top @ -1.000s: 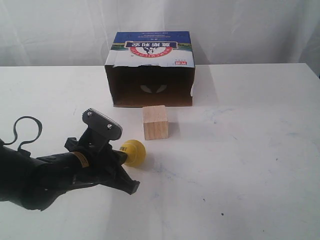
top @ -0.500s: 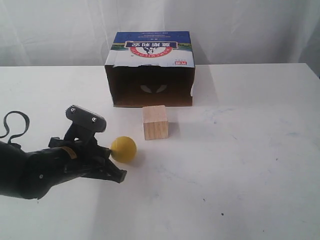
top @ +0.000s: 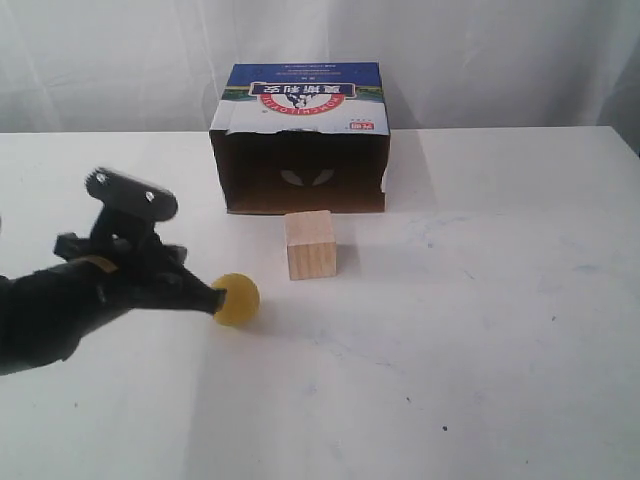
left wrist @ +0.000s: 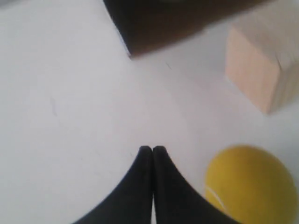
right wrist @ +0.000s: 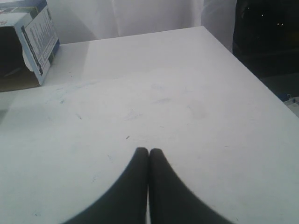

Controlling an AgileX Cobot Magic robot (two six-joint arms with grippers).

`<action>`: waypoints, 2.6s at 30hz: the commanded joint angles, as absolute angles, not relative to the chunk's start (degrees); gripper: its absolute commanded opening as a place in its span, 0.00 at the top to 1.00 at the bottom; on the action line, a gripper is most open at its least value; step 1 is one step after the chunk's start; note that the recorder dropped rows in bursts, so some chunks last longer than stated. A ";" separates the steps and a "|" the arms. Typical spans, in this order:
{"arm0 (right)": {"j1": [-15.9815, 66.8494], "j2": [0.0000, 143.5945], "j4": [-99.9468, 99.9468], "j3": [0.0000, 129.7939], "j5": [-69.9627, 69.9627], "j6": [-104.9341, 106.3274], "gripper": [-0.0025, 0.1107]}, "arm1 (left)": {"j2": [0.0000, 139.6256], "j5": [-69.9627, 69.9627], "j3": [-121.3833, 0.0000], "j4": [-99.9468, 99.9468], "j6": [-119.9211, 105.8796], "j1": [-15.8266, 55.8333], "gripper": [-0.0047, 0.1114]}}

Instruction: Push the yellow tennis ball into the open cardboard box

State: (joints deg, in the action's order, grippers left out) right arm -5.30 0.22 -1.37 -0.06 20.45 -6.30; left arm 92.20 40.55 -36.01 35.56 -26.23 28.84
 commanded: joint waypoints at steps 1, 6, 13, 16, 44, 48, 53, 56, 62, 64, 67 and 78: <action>-5.12 0.00 -1.30 0.00 20.04 -6.29 0.98 | 86.03 42.95 -35.78 29.25 -23.95 28.67 0.96; -5.12 0.00 -1.30 0.00 20.04 -6.29 0.98 | 89.81 38.92 -35.78 5.13 -6.70 28.67 0.96; -5.12 0.00 -1.30 0.00 20.04 -6.29 0.98 | 98.27 43.64 -38.19 4.83 -3.42 28.67 0.96; -5.12 0.00 -1.30 0.00 20.04 -6.29 0.98 | 101.65 42.97 -40.88 3.16 -1.53 28.67 0.96; -5.12 0.00 -1.30 0.00 20.04 -6.29 0.98 | 109.60 36.60 -45.73 13.77 -10.10 28.67 0.96; -5.12 0.00 -1.30 0.00 20.04 -6.29 0.98 | 110.34 39.08 -45.73 16.64 -12.70 28.67 0.96; -5.12 0.00 -1.30 0.00 20.17 -6.29 0.98 | 110.82 39.83 -45.73 17.25 -12.26 26.10 0.96; -5.12 0.00 -1.30 0.00 20.17 -6.29 0.98 | 111.00 40.08 -45.73 15.30 -11.06 23.36 0.96; -5.12 0.00 -1.30 0.00 20.17 -6.29 0.98 | 111.46 40.97 -45.73 5.23 -3.40 19.47 0.96; -5.12 0.00 -1.30 0.00 20.05 -6.29 0.98 | 111.46 42.11 -45.73 4.21 -2.53 19.15 0.96; -5.12 0.00 -1.30 0.00 20.05 -6.29 0.98 | 111.46 42.42 -46.19 4.43 -2.41 18.93 0.96; -5.12 0.00 -1.30 0.00 20.05 -6.29 0.98 | 111.46 43.95 -48.76 4.30 -2.52 18.72 0.96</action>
